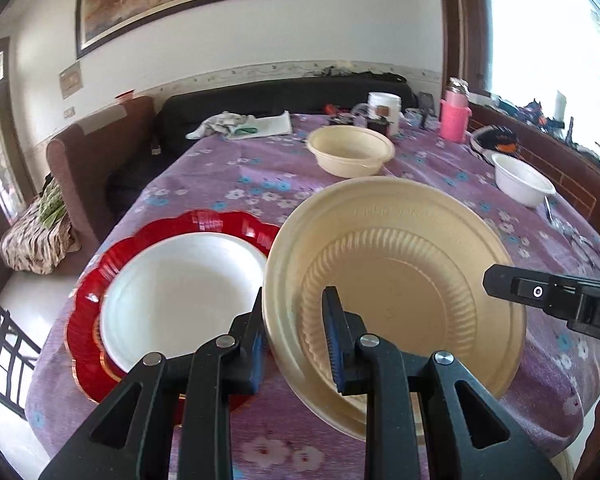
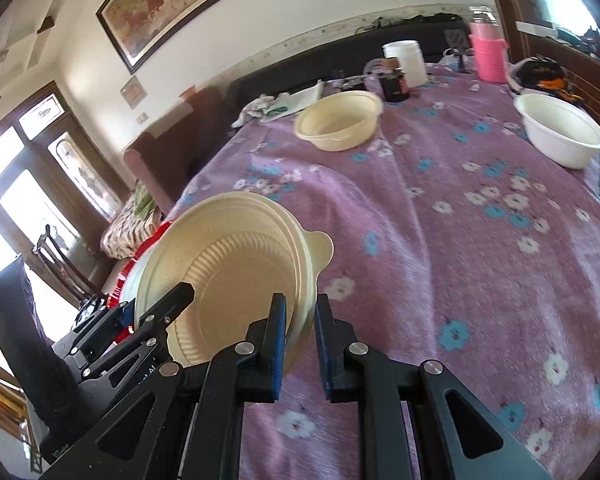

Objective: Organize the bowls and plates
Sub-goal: 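Lower the cream bowl with the left gripper onto the white plate on the red stack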

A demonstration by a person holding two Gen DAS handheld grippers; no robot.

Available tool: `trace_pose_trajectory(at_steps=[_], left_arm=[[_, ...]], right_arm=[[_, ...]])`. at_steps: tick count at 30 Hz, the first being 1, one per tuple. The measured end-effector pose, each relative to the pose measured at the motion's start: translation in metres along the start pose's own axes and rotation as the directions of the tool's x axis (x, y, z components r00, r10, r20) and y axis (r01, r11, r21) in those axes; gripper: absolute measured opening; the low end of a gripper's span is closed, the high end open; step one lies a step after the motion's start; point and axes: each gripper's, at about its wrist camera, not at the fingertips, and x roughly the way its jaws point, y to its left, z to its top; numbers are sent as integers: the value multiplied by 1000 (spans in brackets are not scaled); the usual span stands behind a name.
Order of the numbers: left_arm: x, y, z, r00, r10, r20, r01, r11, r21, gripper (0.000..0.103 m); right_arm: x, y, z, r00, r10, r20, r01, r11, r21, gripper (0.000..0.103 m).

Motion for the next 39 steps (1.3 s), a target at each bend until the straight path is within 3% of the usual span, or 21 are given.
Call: trace_pose_trajectory(at_steps=[4,12,21,29,39], left_arm=[[-5,12,2,1000,12,9,-12,1000,-25,23],[-15,31,7,998,-57,12,58,995,-81,23],[-35,60,23,998,-20,60,28,992,-121,23],[-34,104,25,997,53,55,-41,978,-204,23],[-13,129,15,998,62,-6,-61,965,-256,23]], right_arm=[[5,15,7,1000,9,-1,-9,1000,-29,16],[-3,32,15,1000,20,19,-19,999,-42,16],[-4,54,31,997,74,20,-72,995,-68,16],[32,91,46,989,144,-41,-148,985,-92,16],[87,101,43,980,132,-149,-143,987,-71,16]])
